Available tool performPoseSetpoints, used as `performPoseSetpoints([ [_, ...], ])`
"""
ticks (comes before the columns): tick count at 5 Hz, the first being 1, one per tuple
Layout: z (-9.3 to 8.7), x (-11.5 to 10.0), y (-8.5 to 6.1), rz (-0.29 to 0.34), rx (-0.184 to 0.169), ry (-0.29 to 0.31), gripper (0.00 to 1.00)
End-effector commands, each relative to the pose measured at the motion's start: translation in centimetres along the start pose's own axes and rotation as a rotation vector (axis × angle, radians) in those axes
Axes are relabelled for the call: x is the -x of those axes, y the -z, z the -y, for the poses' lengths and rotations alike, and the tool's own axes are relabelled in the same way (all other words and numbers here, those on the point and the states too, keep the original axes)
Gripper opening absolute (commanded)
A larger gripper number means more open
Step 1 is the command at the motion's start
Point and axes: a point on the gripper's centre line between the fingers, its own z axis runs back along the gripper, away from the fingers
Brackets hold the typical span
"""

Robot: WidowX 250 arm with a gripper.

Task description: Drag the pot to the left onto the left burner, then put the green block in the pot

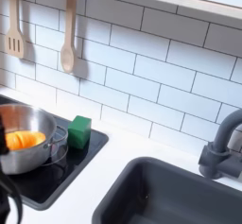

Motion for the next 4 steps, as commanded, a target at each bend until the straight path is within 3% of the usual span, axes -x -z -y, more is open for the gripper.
performPoseSetpoints([
  [1,0.0,0.0,0.0,0.0,0.0,-0.002,1.0],
  [2,-0.2,-0.4,0.4,-0.005,0.008,-0.002,1.0],
  [4,-1.2,-2.5,1.0,-0.01,0.023,-0.059,1.0],
])
